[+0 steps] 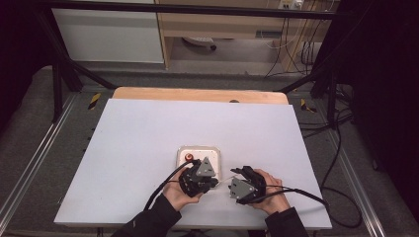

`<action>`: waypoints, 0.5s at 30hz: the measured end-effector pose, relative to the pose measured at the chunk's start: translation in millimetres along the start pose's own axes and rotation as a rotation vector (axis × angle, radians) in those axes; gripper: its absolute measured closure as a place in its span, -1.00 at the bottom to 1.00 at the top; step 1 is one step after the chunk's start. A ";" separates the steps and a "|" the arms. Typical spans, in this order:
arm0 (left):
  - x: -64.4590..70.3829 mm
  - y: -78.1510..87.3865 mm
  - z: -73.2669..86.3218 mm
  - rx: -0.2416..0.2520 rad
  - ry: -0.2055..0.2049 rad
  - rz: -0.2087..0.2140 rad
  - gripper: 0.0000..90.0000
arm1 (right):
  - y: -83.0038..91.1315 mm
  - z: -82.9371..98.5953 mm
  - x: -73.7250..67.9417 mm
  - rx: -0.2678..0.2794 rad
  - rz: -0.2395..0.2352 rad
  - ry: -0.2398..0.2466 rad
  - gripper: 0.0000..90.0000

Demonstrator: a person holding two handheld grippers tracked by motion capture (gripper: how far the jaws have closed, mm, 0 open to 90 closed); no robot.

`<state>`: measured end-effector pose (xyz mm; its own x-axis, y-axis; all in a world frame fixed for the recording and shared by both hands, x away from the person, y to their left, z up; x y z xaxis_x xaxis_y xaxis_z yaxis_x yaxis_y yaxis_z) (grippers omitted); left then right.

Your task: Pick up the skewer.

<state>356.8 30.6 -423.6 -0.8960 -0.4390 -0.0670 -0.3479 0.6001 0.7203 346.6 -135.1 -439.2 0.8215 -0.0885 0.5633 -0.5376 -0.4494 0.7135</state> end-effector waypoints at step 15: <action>9.8 -12.5 -8.0 -0.012 -0.019 0.029 0.97 | -2.9 1.4 -6.1 -0.032 -0.022 0.135 0.63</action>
Point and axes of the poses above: each handheld gripper's, and its own axes: y roughly backward along the jaws, z roughly out of its underside, x roughly to its right, the point moved 3 cm from there along -y, roughly forward along the jaws, and after that the axes turned 4 degrees about -z, right-handed, at the moved point
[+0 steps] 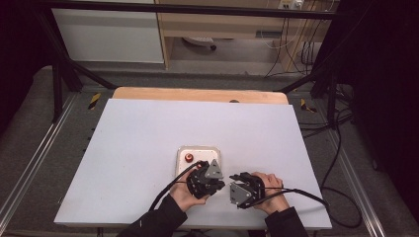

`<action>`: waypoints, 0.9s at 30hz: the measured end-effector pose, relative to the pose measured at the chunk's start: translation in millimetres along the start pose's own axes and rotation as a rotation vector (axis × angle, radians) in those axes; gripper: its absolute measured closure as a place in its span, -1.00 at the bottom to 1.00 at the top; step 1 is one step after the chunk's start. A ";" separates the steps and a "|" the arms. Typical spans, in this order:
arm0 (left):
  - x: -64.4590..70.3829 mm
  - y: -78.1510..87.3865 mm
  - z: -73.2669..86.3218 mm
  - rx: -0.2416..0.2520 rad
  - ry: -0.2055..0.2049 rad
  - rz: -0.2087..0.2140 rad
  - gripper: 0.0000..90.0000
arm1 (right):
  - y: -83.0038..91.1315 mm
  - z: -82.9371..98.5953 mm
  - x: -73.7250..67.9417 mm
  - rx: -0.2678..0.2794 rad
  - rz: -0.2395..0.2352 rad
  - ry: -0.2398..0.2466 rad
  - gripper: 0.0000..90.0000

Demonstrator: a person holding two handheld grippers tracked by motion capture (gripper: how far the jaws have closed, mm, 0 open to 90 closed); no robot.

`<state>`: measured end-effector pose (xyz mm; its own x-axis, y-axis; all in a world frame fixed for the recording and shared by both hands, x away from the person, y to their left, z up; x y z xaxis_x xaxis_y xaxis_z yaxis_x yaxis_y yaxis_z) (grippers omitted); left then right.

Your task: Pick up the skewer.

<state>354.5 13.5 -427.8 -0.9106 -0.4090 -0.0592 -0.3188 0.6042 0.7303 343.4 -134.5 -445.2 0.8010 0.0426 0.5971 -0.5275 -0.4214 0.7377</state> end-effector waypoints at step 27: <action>-6.5 1.4 0.0 -0.071 0.022 0.046 0.80 | -1.5 1.4 -4.9 -0.071 -0.033 0.181 0.98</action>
Point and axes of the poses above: each handheld gripper's, and its own axes: y roughly backward along the jaws, z roughly out of its underside, x roughly to its right, the point moved 3 cm from there along -y, roughly forward along the jaws, and after that the axes turned 4 degrees about -z, right-handed, at the moved point
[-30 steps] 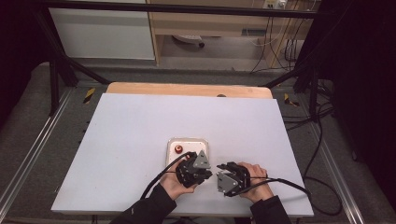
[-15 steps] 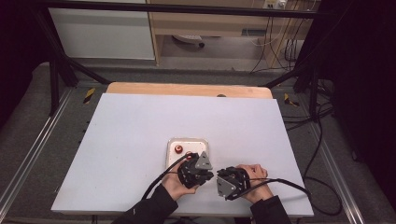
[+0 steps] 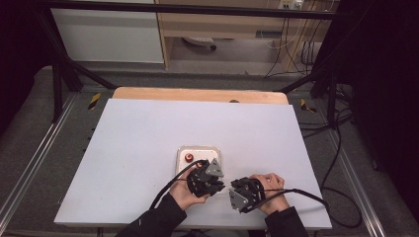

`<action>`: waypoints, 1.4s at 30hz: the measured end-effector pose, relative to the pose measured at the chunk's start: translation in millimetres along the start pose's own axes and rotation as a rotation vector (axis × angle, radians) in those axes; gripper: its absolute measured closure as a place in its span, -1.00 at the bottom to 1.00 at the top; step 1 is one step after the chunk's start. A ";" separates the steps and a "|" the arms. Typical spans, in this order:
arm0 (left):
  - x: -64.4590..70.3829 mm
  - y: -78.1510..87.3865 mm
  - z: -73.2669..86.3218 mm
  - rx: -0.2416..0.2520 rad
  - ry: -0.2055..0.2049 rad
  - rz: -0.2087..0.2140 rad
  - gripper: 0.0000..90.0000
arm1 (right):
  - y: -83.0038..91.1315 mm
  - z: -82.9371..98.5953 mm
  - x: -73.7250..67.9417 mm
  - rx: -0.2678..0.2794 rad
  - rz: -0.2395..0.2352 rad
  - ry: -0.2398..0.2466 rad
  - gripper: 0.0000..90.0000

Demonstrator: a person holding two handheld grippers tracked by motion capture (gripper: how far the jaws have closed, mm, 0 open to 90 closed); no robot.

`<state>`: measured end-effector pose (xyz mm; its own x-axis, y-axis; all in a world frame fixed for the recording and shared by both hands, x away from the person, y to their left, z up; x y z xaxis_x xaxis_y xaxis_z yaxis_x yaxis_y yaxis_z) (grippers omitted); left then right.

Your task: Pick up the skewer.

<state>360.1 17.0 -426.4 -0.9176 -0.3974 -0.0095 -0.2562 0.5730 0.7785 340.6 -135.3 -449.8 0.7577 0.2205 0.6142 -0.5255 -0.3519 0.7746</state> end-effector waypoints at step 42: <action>-11.2 9.9 20.9 -0.172 0.003 -0.086 0.97 | 9.7 9.5 23.4 0.069 0.057 -0.458 -0.08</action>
Point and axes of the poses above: each handheld gripper's, and its own axes: y roughly backward along the jaws, z roughly out of its underside, x roughly to its right, the point moved 3 cm from there along -y, roughly forward along the jaws, and after that the axes turned 4 degrees about -z, right-handed, at the moved point
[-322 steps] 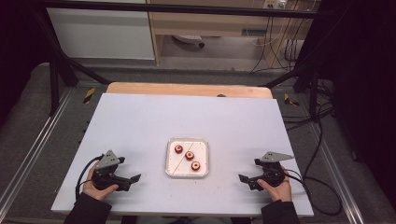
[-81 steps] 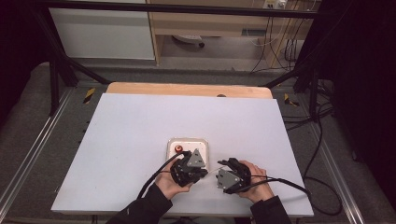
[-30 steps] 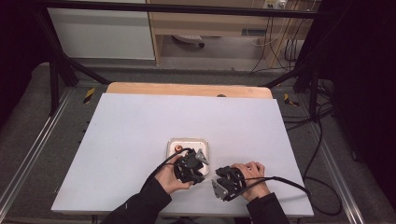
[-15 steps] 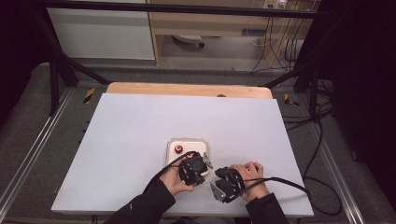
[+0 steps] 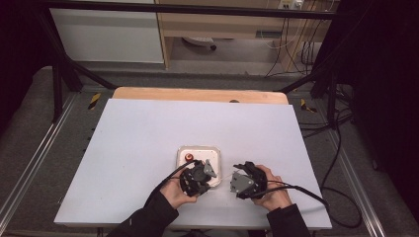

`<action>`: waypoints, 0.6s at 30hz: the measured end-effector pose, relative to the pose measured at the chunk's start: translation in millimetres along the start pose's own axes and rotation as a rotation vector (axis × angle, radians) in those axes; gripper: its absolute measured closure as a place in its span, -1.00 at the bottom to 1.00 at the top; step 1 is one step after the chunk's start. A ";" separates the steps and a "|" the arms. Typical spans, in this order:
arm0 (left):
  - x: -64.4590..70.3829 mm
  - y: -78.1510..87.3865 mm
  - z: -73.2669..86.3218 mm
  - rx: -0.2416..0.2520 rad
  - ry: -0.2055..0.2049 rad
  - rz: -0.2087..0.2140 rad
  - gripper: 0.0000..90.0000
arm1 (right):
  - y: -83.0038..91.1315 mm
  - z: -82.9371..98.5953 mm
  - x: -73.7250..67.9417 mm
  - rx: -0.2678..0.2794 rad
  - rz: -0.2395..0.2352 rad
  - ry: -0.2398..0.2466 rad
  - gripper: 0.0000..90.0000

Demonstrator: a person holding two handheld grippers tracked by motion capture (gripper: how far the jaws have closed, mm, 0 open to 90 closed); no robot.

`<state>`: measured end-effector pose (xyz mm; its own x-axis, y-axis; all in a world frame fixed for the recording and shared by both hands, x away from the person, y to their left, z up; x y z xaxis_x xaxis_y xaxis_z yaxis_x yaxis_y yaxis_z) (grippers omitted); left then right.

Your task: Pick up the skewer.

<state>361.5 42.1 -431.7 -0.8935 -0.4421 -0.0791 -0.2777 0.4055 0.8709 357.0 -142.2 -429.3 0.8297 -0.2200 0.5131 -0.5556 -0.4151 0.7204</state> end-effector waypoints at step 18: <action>-22.9 30.4 57.5 0.175 0.139 -0.068 0.97 | -3.0 36.1 14.0 0.053 -0.117 -0.608 -0.77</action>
<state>353.2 110.6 -431.3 -0.8166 -0.5743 -0.0569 -0.4036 0.4978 0.7677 372.2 -175.9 -441.2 0.7763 -0.6272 0.0631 -0.4682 -0.5066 0.7240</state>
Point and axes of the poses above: each handheld gripper's, and its own axes: y roughly backward along the jaws, z roughly out of its underside, x roughly to its right, the point moved 3 cm from there along -y, roughly forward along the jaws, and after that the axes turned 4 degrees about -z, right-handed, at the moved point
